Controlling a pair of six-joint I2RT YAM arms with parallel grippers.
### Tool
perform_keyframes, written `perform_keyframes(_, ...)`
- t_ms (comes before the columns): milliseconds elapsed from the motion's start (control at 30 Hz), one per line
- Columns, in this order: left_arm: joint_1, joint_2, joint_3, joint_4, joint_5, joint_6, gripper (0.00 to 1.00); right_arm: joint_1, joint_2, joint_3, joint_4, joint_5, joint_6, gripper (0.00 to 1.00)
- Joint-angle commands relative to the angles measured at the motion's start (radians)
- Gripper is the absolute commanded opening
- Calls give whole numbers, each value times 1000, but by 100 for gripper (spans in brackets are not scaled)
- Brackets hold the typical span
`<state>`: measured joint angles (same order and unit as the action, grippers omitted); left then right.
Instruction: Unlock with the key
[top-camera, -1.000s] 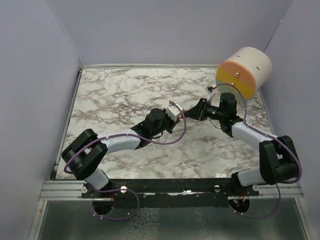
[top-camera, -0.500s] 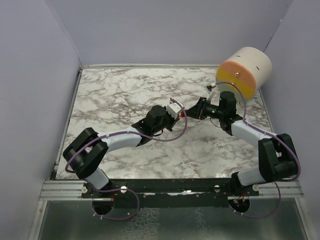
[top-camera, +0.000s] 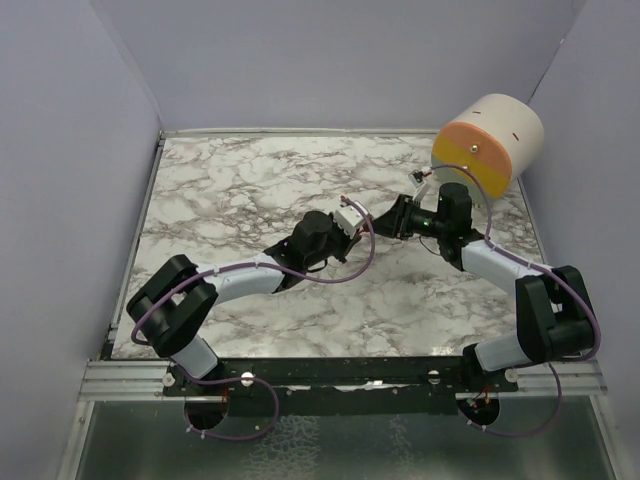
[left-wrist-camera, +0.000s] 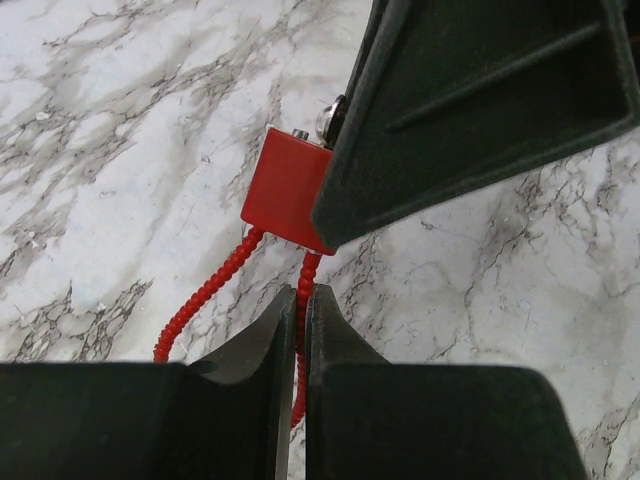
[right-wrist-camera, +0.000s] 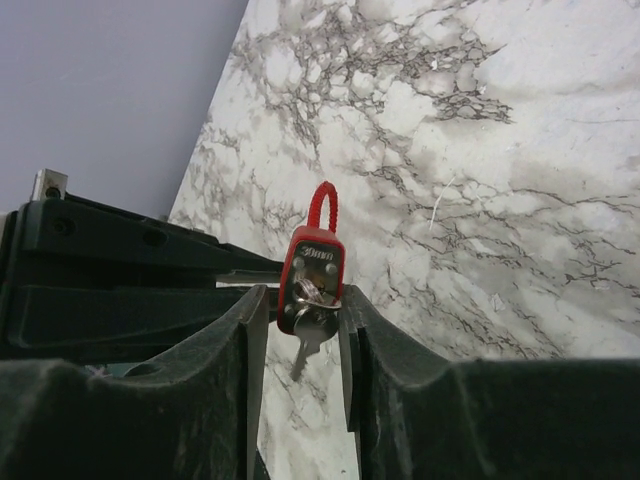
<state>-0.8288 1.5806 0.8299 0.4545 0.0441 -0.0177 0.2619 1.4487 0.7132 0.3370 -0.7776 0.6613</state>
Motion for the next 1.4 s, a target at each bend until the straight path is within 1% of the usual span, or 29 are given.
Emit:
perform_keyframes(0,-6,8,36,115,43,-36,0,14,16,-17,-13,-63,22,36)
perform_keyframes(100,-13,11,41,116,41,-54,0,14,17,-20,0,-54,31,42)
perform_keyframes(300,-21,15,47,116,37,-105,0,14,13,-24,29,-8,65,43)
perform_keyframes(700,-39,29,45,116,-10,-272,0,14,-30,-82,195,145,183,46)
perform_keyframes(967,-43,20,32,116,-38,-295,0,14,-75,-79,153,233,187,50)
perform_keyframes(1067,-43,19,31,117,-39,-298,0,14,-93,-85,150,252,190,56)
perform_keyframes(1200,-43,16,28,117,-43,-297,0,14,-119,-89,139,272,187,61)
perform_keyframes(1367,-43,12,24,116,-47,-295,0,14,-131,-84,125,269,181,61)
